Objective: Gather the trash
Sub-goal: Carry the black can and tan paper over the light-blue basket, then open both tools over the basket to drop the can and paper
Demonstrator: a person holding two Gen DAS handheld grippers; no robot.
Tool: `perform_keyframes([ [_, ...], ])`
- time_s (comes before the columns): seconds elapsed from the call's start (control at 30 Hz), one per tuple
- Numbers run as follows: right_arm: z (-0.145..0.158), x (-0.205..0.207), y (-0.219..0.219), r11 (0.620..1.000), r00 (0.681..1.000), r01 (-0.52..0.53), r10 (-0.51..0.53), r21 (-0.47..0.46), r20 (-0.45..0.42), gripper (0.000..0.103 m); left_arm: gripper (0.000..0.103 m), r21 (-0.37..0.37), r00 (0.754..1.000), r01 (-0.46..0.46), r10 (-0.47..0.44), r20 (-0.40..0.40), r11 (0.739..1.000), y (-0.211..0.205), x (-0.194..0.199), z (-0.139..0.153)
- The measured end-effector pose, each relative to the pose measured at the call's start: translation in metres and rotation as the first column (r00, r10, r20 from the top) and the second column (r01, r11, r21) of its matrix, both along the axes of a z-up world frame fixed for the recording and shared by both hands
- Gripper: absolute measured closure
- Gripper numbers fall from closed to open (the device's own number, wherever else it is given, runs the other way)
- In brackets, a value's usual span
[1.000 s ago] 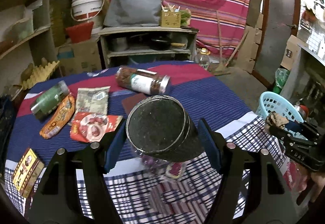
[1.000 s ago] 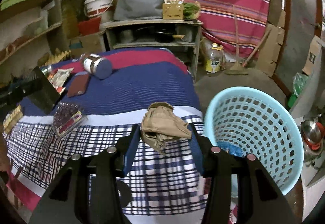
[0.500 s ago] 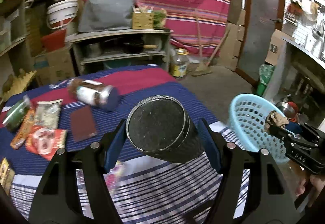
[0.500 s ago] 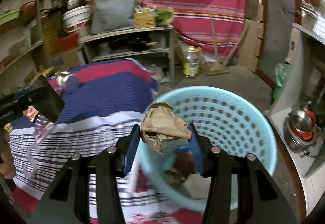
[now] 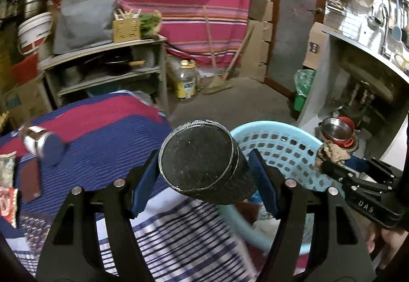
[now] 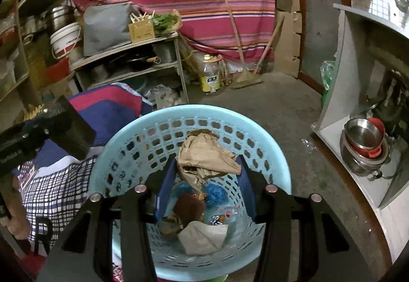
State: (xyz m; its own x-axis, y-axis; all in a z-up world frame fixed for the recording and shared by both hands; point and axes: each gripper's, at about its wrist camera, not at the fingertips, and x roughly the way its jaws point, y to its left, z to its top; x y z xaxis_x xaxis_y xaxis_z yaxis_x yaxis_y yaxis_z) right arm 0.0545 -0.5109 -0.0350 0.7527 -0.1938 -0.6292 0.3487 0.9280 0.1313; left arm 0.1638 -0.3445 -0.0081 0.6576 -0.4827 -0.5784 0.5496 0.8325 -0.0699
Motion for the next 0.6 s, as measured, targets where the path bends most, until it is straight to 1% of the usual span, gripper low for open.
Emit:
perform_keyframes([
  [0.07, -0.004, 0.000, -0.007, 1.000, 1.000, 0.013, -0.013, 0.014, -0.001, 0.056, 0.034, -0.008, 1.000, 0.017, -0.017, -0.013, 1.000, -0.013, 0.001, -0.003],
  [0.17, -0.010, -0.002, -0.014, 0.999, 1.000, 0.028, -0.027, 0.028, -0.004, 0.055, 0.034, -0.002, 0.999, 0.036, -0.036, -0.021, 0.999, -0.028, 0.003, -0.008],
  [0.23, -0.014, -0.002, -0.017, 0.999, 0.999, 0.034, -0.034, 0.036, -0.008, 0.056, 0.034, 0.017, 0.999, 0.040, -0.040, 0.006, 0.999, -0.037, 0.002, -0.010],
  [0.33, -0.018, -0.003, -0.019, 0.999, 0.999, 0.036, -0.036, 0.035, -0.014, 0.055, 0.034, 0.010, 0.997, 0.070, -0.070, -0.018, 0.997, -0.043, 0.006, -0.010],
  [0.5, -0.020, -0.002, -0.019, 0.999, 0.999, 0.036, -0.036, 0.033, -0.005, 0.056, 0.034, 0.011, 0.996, 0.090, -0.090, 0.001, 0.996, -0.045, 0.000, -0.006],
  [0.6, -0.020, -0.002, -0.019, 0.999, 0.999, 0.036, -0.035, 0.037, -0.008, 0.056, 0.028, 0.022, 0.996, 0.088, -0.088, 0.012, 0.996, -0.042, -0.005, -0.006],
])
